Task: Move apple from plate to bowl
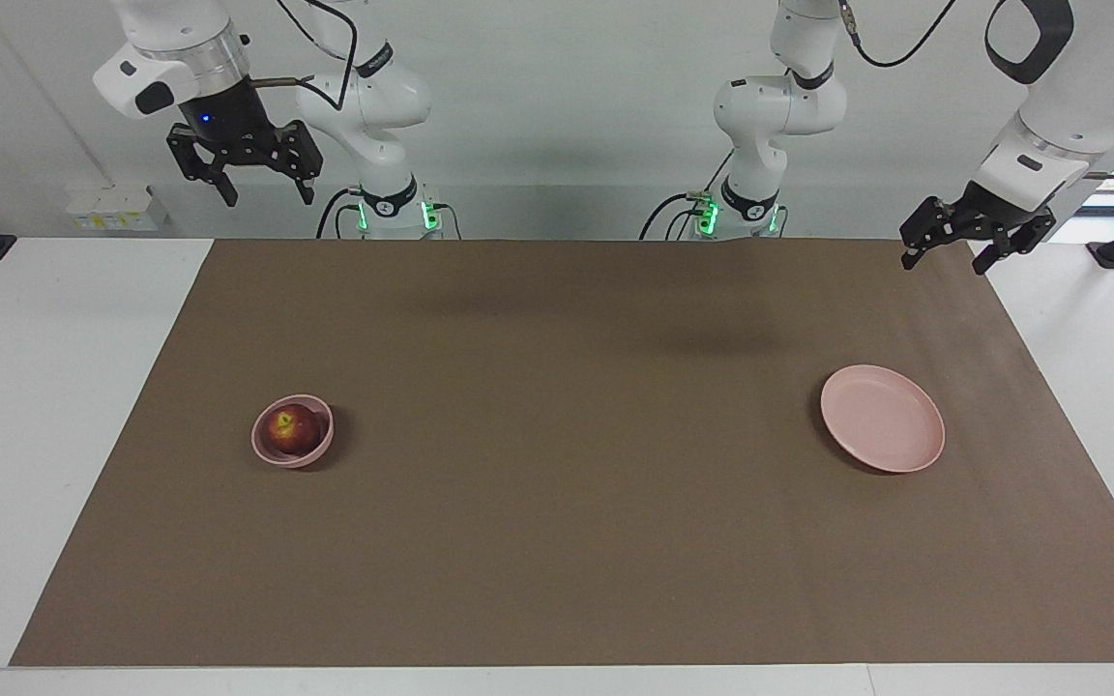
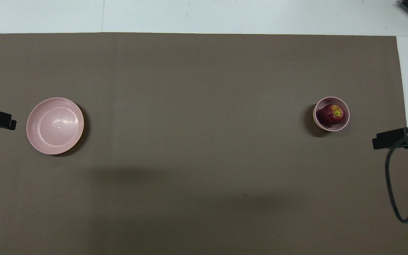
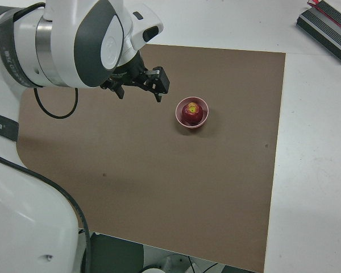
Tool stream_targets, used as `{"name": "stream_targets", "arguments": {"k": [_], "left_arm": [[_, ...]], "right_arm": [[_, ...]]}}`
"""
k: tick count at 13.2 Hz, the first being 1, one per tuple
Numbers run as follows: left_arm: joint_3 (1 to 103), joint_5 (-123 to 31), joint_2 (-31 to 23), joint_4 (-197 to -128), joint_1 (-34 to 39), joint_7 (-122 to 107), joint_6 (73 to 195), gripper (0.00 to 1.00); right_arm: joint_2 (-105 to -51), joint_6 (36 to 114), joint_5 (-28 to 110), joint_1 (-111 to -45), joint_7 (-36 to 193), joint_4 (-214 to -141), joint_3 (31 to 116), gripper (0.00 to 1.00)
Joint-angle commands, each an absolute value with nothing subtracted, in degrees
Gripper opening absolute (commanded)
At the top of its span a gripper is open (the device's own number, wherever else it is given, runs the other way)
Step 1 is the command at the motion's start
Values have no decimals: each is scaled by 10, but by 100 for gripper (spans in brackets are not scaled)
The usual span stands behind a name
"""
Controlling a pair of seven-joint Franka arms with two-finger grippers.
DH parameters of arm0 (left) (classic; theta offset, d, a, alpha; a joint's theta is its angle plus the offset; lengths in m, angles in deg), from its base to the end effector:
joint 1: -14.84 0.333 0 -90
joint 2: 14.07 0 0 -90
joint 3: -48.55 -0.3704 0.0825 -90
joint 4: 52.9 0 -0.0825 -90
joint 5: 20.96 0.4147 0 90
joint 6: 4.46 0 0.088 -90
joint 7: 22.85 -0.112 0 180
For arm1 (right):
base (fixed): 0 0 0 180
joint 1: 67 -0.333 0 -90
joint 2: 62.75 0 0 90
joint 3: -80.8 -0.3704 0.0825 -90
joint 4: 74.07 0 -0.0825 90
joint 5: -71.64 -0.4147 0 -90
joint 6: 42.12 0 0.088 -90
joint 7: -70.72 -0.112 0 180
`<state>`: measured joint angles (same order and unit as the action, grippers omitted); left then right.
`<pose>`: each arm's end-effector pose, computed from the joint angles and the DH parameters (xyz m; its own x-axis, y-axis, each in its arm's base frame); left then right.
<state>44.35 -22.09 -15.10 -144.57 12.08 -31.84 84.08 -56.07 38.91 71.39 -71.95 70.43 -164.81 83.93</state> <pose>0.5751 0.0126 0.6675 0.9907 -0.1319 -0.0329 -0.1311 -0.9910 0.0265 0.5246 0.0150 0.7189 0.9982 0.0280 -0.0531 0.0275 -0.9996 -0.0104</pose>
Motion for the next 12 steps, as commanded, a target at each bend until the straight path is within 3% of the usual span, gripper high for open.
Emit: {"name": "stream_targets", "arguments": {"k": [1,4,12], "left_arm": [[439,-217,-157,-1445,115,-317,831,100],[439,-217,-157,-1445,115,-317,831,100],[439,-217,-157,-1445,115,-317,831,100]], "right_arm": [[-549,399,708,-716,740,-1665,839,100],[-549,430,719,-696,780,-1677,840,100],[-548,420,717,-696,777,-1678,840,100]]}}
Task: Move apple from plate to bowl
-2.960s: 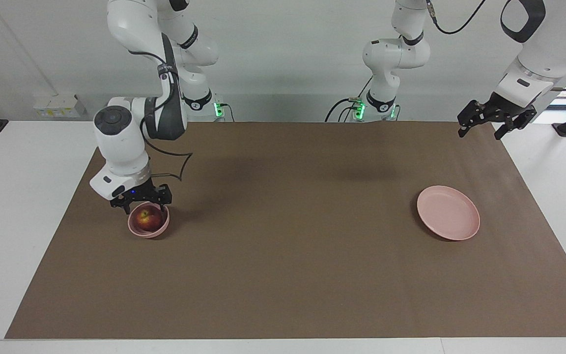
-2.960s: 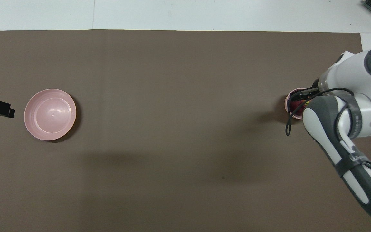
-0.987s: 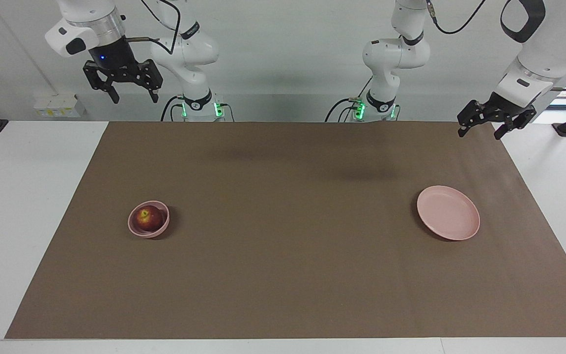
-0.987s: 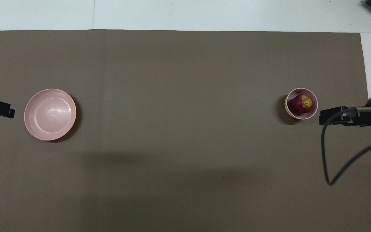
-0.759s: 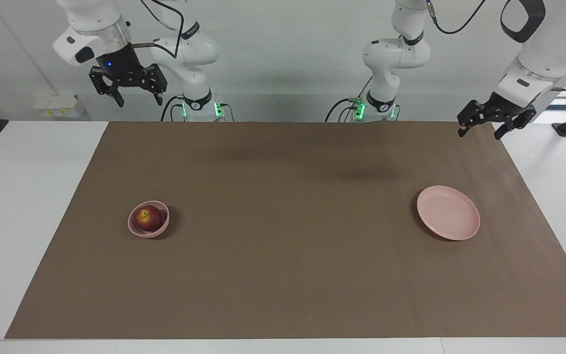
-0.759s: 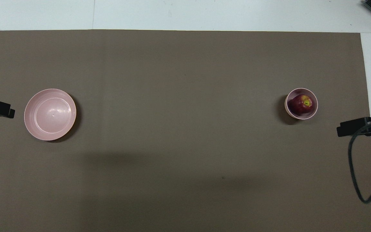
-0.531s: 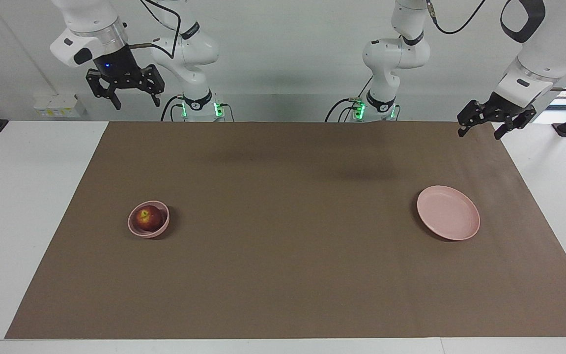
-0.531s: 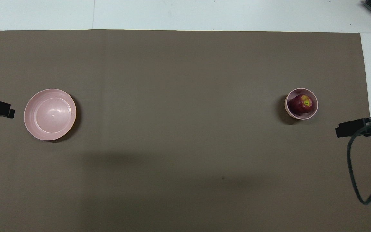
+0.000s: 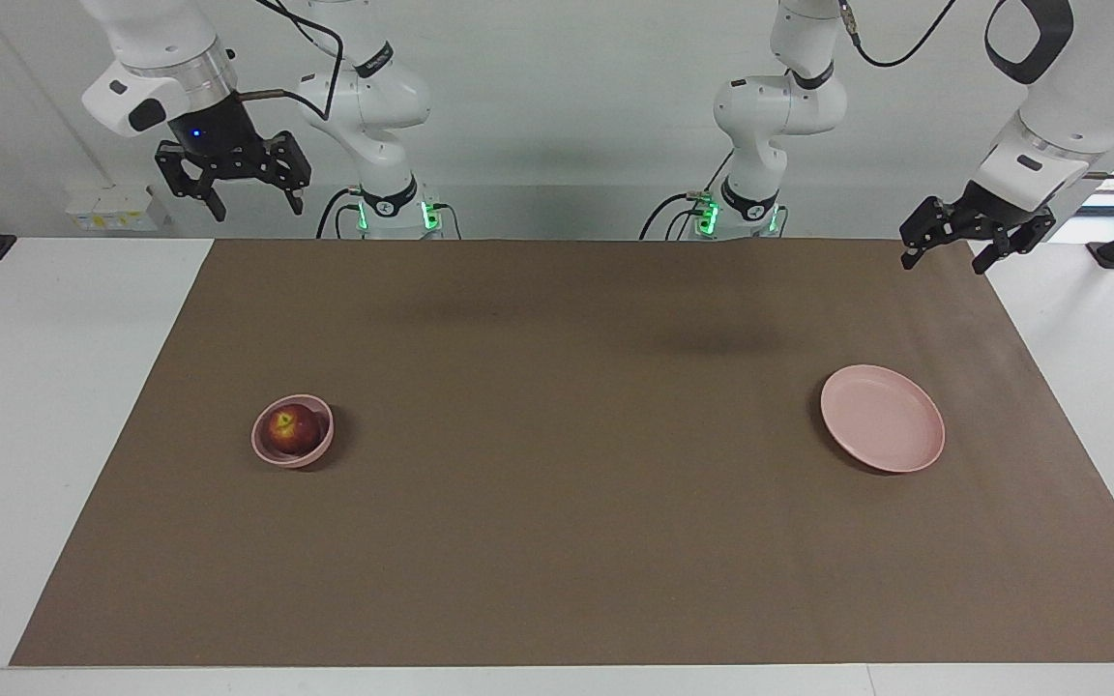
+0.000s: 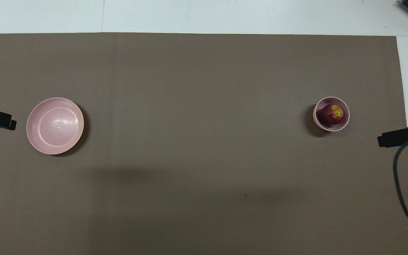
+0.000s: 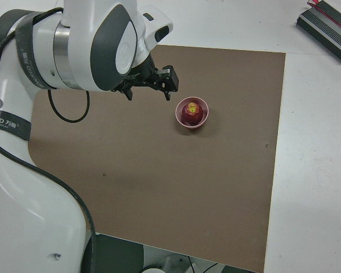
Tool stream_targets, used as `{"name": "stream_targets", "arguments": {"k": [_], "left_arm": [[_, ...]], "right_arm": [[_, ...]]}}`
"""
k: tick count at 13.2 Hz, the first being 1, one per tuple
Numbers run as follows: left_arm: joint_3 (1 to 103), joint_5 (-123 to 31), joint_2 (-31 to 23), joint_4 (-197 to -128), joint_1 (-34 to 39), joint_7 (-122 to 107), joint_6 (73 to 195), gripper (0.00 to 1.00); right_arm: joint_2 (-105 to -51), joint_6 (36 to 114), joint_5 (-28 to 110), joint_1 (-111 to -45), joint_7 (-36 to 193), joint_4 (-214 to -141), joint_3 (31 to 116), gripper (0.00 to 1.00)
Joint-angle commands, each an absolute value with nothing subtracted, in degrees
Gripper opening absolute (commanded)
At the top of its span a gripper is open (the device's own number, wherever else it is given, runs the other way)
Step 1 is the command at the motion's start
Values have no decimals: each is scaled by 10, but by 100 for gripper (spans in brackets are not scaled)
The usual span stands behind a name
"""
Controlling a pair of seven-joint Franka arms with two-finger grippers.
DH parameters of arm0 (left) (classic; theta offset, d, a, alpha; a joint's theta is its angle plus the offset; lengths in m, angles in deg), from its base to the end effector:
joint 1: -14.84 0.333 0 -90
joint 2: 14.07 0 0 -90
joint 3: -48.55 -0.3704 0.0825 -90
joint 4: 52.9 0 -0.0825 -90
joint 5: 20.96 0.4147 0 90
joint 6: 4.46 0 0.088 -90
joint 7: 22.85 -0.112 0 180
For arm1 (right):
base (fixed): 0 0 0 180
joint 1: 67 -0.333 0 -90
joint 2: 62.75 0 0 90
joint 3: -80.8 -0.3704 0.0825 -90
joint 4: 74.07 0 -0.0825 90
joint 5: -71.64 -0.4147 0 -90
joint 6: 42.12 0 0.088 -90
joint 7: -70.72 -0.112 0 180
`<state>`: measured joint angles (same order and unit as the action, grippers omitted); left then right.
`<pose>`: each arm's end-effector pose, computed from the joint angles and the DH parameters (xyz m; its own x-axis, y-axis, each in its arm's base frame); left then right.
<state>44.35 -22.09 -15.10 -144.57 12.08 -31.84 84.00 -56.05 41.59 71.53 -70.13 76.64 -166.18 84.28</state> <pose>0.5750 0.0126 0.6674 0.9907 -0.1320 -0.0343 -0.1311 -0.9910 0.0267 0.5302 -0.0055 0.7112 0.9948 0.0979 -0.0288 0.0976 -0.9952 -0.0120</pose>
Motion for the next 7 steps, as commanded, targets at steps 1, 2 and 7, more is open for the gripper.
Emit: {"name": "stream_targets", "arguments": {"k": [1,2,7], "left_arm": [[439,-217,-157,-1445,115,-317,832,100],[439,-217,-157,-1445,115,-317,831,100],[439,-217,-157,-1445,115,-317,831,100]], "right_arm": [[-548,420,716,-696,777,-1678,839,100],[-548,421,716,-696,777,-1678,840,100],[-546,421,715,-703,756,-1679,838,100]]}}
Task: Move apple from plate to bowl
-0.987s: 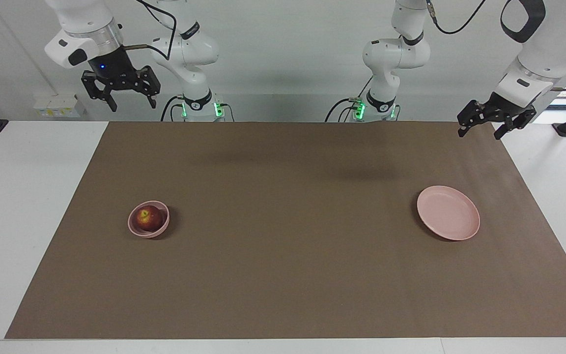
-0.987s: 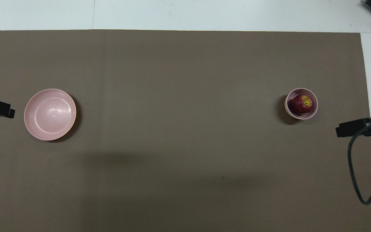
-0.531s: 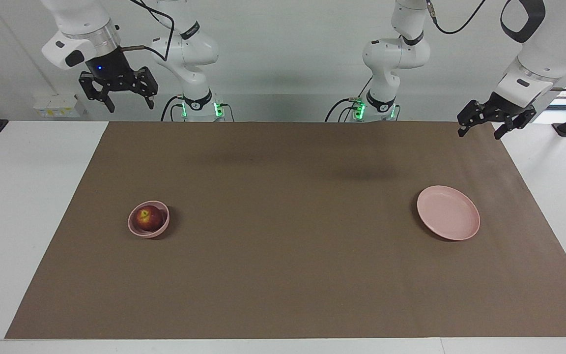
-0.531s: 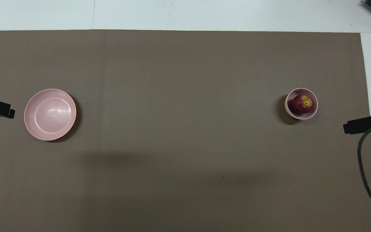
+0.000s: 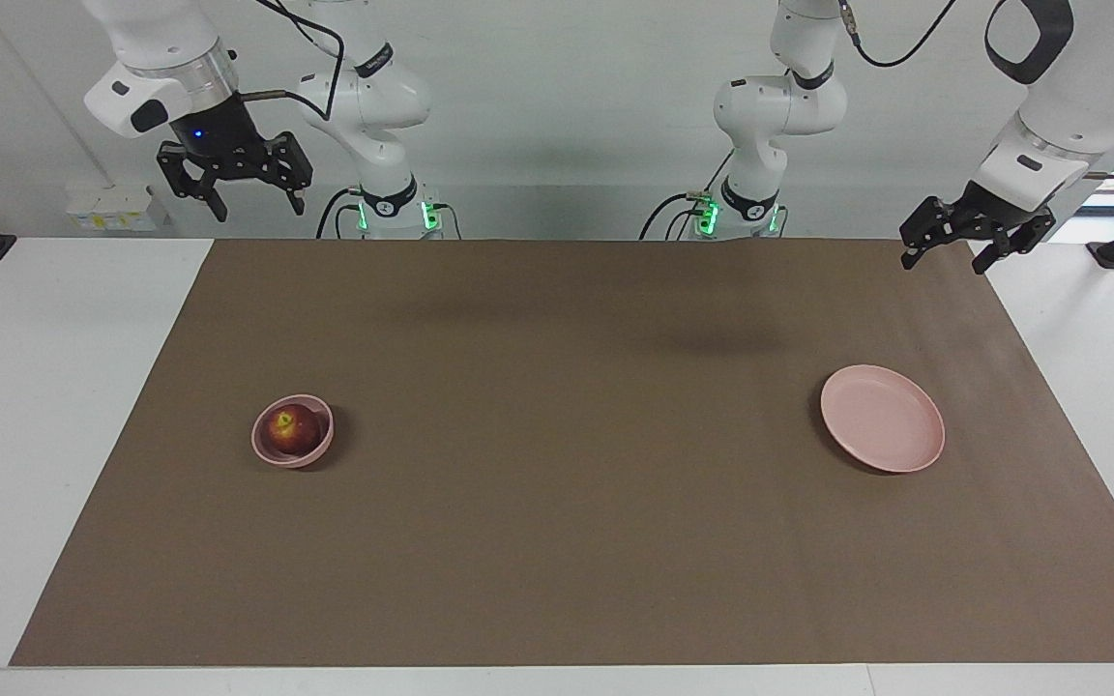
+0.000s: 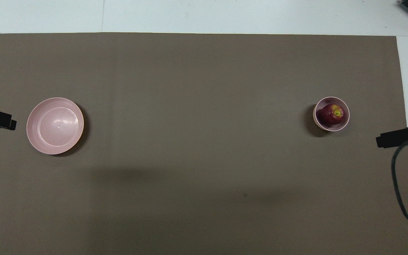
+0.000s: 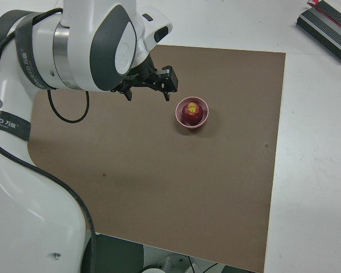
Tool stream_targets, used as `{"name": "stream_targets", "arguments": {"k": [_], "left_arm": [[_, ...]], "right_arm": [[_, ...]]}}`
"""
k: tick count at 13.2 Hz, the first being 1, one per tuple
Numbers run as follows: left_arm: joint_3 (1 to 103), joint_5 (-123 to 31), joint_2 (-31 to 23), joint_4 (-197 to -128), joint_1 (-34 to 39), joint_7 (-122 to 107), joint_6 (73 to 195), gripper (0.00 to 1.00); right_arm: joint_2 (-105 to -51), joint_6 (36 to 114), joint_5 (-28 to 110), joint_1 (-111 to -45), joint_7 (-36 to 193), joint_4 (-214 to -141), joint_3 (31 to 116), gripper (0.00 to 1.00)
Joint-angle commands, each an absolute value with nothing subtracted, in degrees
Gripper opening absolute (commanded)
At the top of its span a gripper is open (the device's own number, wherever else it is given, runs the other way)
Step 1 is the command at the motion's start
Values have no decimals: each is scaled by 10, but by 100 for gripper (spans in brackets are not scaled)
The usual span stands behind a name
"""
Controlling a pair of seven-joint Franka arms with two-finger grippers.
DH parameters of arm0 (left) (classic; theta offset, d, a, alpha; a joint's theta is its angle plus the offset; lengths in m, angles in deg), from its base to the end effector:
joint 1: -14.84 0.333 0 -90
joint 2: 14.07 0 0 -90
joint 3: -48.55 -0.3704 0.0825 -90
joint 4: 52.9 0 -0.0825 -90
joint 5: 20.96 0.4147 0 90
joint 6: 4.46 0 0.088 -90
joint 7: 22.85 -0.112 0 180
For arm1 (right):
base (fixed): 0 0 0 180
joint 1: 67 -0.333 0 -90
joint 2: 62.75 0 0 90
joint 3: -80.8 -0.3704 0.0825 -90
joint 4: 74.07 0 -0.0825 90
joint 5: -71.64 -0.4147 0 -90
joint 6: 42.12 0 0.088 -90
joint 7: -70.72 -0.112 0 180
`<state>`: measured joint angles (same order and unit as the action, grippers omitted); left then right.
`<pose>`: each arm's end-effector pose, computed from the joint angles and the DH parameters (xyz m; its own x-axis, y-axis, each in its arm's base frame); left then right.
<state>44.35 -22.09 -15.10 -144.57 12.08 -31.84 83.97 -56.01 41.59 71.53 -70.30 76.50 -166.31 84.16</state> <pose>0.5749 0.0126 0.6674 0.9906 -0.1320 -0.0348 -0.1311 -0.9910 0.0268 0.5299 -0.0027 0.7105 0.9945 0.1005 -0.0304 0.1002 -0.9949 -0.0119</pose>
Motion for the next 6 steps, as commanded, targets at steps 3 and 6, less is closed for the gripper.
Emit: {"name": "stream_targets", "arguments": {"k": [3,6], "left_arm": [[439,-217,-157,-1445,115,-317,831,100],[439,-217,-157,-1445,115,-317,831,100]], "right_arm": [[-555,421,719,-703,756,-1668,835,100],[-563,418,719,-701,756,-1658,836,100]]}}
